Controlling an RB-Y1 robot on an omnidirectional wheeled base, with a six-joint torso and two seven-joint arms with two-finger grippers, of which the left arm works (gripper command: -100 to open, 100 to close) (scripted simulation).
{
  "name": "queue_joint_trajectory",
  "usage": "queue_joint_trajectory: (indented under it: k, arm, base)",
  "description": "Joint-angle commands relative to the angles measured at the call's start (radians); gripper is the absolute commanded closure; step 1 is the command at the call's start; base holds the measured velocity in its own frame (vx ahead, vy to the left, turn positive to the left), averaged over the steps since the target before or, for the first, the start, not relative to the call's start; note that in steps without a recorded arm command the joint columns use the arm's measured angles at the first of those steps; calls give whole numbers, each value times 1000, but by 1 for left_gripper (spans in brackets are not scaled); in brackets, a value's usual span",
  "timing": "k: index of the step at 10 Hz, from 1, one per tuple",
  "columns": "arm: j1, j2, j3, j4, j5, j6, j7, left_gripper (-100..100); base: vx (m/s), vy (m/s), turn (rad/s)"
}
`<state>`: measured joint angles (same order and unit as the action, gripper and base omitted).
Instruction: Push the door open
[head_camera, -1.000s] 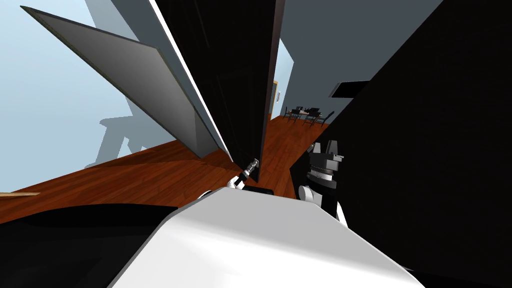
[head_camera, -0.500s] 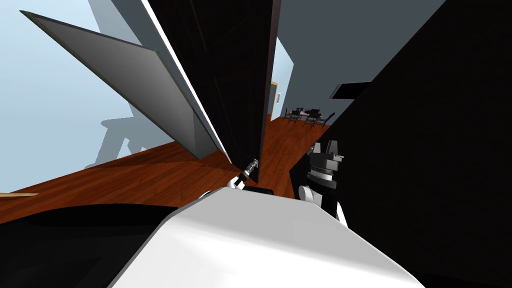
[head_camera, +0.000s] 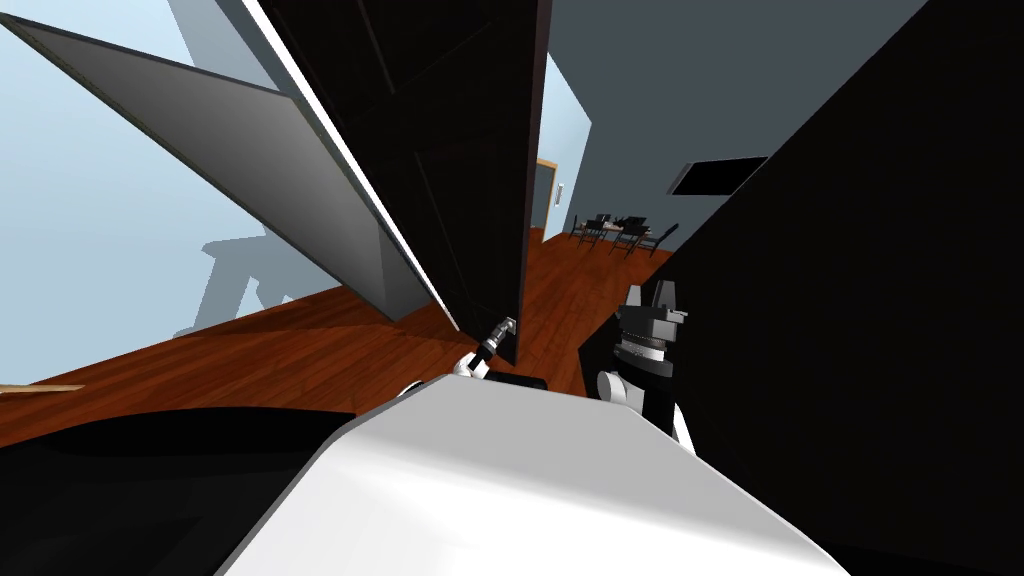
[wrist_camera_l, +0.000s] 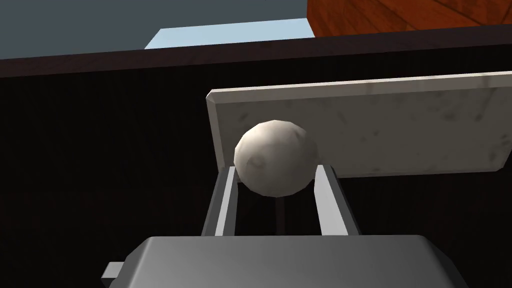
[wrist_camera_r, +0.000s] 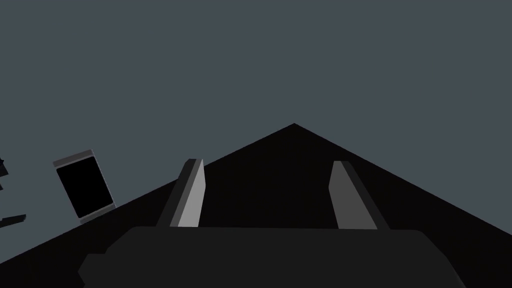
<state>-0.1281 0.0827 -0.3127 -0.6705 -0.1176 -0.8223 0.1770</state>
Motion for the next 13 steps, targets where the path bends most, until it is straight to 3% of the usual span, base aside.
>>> queue_joint_trajectory:
  k: [1,2,3,11,13]
  arm:
    - [-4,4,32,-10,14,9,-19,100]
    - [-6,-1,49,-6,21,11,-32,100]
    - [10,1,31,-28,13,21,-19,-100]
    - [15,-10,18,-43,12,36,-1,-100]
    - [11,-9,23,-33,14,30,-6,-100]
  base:
    - [135,-107,77]
    - [184,-143,118]
    - [-33,-30,62]
    - [-187,30,19]
    - [9,-9,-20]
